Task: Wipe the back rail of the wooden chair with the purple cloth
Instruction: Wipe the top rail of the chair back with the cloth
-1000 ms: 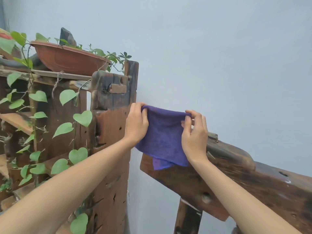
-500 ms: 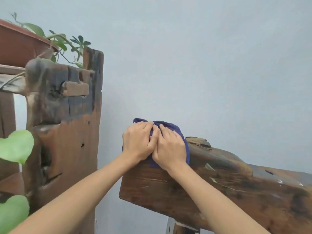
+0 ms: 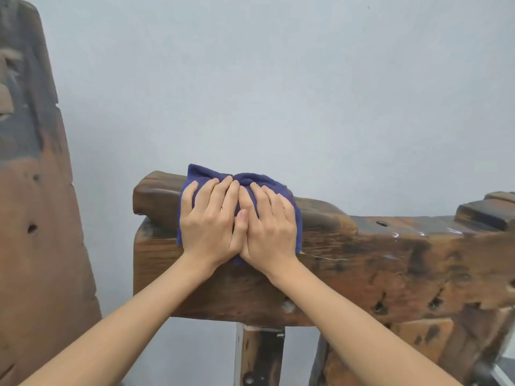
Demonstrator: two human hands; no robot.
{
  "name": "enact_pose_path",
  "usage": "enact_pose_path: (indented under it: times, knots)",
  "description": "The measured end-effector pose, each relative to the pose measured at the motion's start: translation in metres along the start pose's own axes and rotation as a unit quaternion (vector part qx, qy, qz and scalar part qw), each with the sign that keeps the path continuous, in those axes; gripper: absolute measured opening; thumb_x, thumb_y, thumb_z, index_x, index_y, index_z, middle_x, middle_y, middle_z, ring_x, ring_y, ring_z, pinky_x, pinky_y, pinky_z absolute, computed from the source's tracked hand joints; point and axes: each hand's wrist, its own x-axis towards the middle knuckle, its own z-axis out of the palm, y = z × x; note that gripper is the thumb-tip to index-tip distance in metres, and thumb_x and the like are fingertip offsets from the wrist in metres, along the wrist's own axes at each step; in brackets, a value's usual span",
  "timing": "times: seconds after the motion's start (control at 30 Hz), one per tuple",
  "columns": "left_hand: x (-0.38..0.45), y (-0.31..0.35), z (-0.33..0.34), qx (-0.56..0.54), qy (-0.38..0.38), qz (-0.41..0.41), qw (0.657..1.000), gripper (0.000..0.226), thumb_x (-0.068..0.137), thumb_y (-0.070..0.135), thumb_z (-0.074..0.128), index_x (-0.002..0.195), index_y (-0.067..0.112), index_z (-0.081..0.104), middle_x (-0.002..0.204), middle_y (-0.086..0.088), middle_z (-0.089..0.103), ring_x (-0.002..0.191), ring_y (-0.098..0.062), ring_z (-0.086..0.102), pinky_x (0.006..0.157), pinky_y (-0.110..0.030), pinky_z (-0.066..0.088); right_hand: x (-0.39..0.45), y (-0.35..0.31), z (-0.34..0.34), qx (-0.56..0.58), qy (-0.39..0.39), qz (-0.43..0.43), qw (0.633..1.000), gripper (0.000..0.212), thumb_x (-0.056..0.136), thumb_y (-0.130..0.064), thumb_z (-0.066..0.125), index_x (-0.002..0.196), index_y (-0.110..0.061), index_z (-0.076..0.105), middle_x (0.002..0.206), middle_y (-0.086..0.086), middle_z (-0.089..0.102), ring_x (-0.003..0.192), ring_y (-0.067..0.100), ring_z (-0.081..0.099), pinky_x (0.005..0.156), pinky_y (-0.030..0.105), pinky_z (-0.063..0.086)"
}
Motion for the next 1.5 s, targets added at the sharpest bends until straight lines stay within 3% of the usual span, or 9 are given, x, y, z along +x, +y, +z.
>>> enact_pose_path:
  times: [0.1, 0.27, 0.53, 0.83, 0.97, 1.1, 1.27, 1.4, 1.5]
  knots:
    - [-0.012, 0.015, 0.01, 0.014, -0.004, 0.028, 0.999, 0.063, 0.1, 0.043, 0.028, 0.148, 0.009, 0.05, 0.151, -0.009, 0.054, 0.142, -0.031, 0.046, 0.122, -0.052, 0.02, -0.026, 0.006, 0.001, -0.016, -0.001, 0.031, 0.999, 0.054, 0.103, -0.032, 0.037, 0.154, -0.016, 0.046, 0.159, 0.014, 0.046, 0.148, 0.031, 0.043, 0.125, 0.047, 0.026]
    - [-0.021, 0.035, 0.024, 0.006, 0.017, 0.042, 0.999, 0.065, 0.1, 0.044, 0.029, 0.156, 0.011, 0.036, 0.161, -0.01, 0.04, 0.153, -0.03, 0.03, 0.126, -0.052, 0.008, -0.049, 0.017, 0.005, -0.038, -0.001, 0.068, 0.997, 0.062, 0.105, -0.036, 0.031, 0.165, -0.022, 0.019, 0.168, 0.015, 0.029, 0.158, 0.028, 0.022, 0.129, 0.045, 0.014]
    - [-0.023, 0.083, 0.038, 0.004, -0.003, 0.064, 0.998, 0.069, 0.1, 0.048, 0.028, 0.157, 0.01, 0.033, 0.164, -0.014, 0.034, 0.154, -0.032, 0.025, 0.126, -0.054, 0.004, -0.076, 0.057, 0.001, -0.058, 0.02, 0.102, 0.993, 0.067, 0.104, -0.04, 0.035, 0.165, -0.022, 0.017, 0.168, 0.015, 0.026, 0.159, 0.028, 0.021, 0.128, 0.046, 0.015]
    - [-0.018, 0.159, 0.055, 0.016, -0.027, 0.081, 0.996, 0.073, 0.099, 0.051, 0.028, 0.153, 0.004, 0.039, 0.16, -0.019, 0.037, 0.151, -0.036, 0.031, 0.126, -0.057, 0.005, -0.104, 0.137, -0.017, -0.048, 0.004, 0.062, 0.997, 0.071, 0.101, -0.043, 0.038, 0.165, -0.019, 0.018, 0.167, 0.016, 0.032, 0.157, 0.03, 0.027, 0.126, 0.047, 0.021]
    - [-0.017, 0.193, 0.066, 0.018, -0.037, 0.084, 0.996, 0.073, 0.099, 0.051, 0.029, 0.15, 0.002, 0.044, 0.16, -0.019, 0.039, 0.15, -0.035, 0.031, 0.125, -0.058, 0.006, -0.116, 0.177, -0.022, -0.044, 0.012, 0.042, 0.998, 0.071, 0.1, -0.044, 0.042, 0.164, -0.019, 0.022, 0.164, 0.012, 0.036, 0.152, 0.028, 0.037, 0.126, 0.046, 0.023]
    - [-0.014, 0.224, 0.072, 0.024, -0.034, 0.076, 0.996, 0.073, 0.098, 0.051, 0.03, 0.149, 0.002, 0.046, 0.157, -0.018, 0.044, 0.148, -0.033, 0.038, 0.126, -0.056, 0.007, -0.12, 0.213, -0.028, -0.038, 0.001, 0.006, 0.999, 0.065, 0.098, -0.045, 0.043, 0.155, -0.016, 0.034, 0.148, 0.009, 0.05, 0.137, 0.029, 0.05, 0.122, 0.045, 0.027]
    - [-0.006, 0.243, 0.071, 0.012, -0.033, 0.067, 0.997, 0.067, 0.098, 0.049, 0.031, 0.137, 0.003, 0.06, 0.148, -0.016, 0.056, 0.139, -0.035, 0.051, 0.121, -0.056, 0.02, -0.115, 0.24, -0.033, -0.02, 0.007, -0.027, 0.999, 0.057, 0.095, -0.042, 0.05, 0.143, -0.011, 0.053, 0.135, 0.01, 0.063, 0.124, 0.029, 0.058, 0.116, 0.043, 0.034]
    - [-0.001, 0.259, 0.071, -0.001, -0.023, 0.05, 0.998, 0.062, 0.097, 0.046, 0.035, 0.124, 0.002, 0.069, 0.135, -0.015, 0.067, 0.131, -0.035, 0.058, 0.117, -0.057, 0.029, -0.108, 0.259, -0.042, -0.029, -0.013, -0.048, 0.998, 0.054, 0.083, -0.036, 0.066, 0.131, -0.01, 0.069, 0.128, 0.011, 0.071, 0.113, 0.032, 0.067, 0.105, 0.043, 0.044]
    - [0.004, 0.281, 0.074, -0.015, -0.034, 0.027, 0.999, 0.057, 0.096, 0.045, 0.039, 0.117, 0.003, 0.072, 0.126, -0.013, 0.072, 0.122, -0.033, 0.064, 0.116, -0.056, 0.032, -0.104, 0.281, -0.051, -0.025, -0.012, -0.055, 0.998, 0.046, 0.087, -0.037, 0.06, 0.123, -0.011, 0.074, 0.12, 0.009, 0.074, 0.105, 0.03, 0.07, 0.094, 0.042, 0.049]
